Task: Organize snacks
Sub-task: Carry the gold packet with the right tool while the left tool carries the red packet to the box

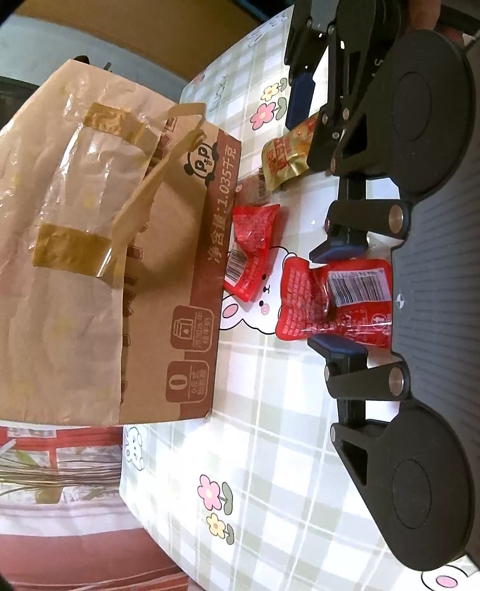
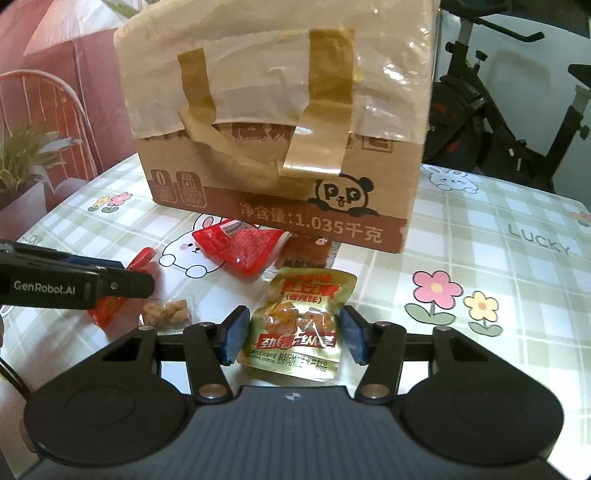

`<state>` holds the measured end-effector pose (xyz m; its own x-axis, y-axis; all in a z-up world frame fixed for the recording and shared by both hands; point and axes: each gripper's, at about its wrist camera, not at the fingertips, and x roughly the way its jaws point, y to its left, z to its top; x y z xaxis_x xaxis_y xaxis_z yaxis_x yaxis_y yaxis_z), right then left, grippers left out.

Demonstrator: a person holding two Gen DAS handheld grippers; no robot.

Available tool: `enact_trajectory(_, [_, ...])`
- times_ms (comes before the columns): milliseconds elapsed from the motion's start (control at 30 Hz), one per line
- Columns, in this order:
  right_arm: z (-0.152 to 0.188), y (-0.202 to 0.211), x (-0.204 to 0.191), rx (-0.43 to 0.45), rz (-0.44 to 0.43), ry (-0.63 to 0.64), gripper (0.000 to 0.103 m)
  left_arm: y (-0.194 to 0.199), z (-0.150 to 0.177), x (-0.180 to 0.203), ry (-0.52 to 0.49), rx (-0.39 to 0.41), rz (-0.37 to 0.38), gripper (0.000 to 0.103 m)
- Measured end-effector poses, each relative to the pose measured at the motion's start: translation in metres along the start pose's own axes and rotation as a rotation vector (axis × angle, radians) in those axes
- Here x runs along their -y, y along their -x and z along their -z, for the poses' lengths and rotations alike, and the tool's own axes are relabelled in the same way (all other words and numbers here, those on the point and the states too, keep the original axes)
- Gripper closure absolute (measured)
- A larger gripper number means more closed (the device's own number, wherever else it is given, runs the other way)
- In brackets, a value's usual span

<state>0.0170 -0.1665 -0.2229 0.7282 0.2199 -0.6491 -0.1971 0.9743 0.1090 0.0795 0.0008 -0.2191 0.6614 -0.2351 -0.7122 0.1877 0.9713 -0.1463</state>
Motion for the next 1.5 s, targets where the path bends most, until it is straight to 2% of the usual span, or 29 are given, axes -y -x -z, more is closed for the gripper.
enact_trajectory(267, [-0.005, 0.019, -0.002, 0.036, 0.008, 0.009, 0.047, 0.013, 0.007, -0.008, 0.023, 0.009, -0.019, 0.063])
enact_trajectory(700, [-0.005, 0.041, -0.007, 0.078, -0.002, 0.019, 0.047, 0.041, 0.008, -0.002, -0.007, 0.080, -0.029, 0.065])
enact_trajectory(867, [-0.012, 0.055, -0.011, 0.124, -0.007, 0.023, 0.047, 0.053, 0.003, -0.001, -0.003, 0.109, -0.022, 0.065])
enact_trajectory(1000, [-0.026, 0.076, -0.012, 0.198, -0.014, 0.037, 0.047, 0.070, -0.012, 0.000, -0.006, 0.166, -0.006, 0.065])
enact_trajectory(1200, [-0.060, 0.107, -0.005, 0.333, -0.017, 0.030, 0.047, 0.098, -0.052, 0.004, -0.044, 0.287, 0.002, 0.065])
enact_trajectory(1333, [-0.091, 0.118, 0.000, 0.404, -0.026, 0.043, 0.047, 0.113, -0.084, 0.007, -0.067, 0.373, 0.006, 0.065])
enact_trajectory(1500, [-0.144, 0.109, 0.006, 0.454, -0.026, 0.095, 0.047, 0.116, -0.127, 0.011, -0.088, 0.451, 0.015, 0.065])
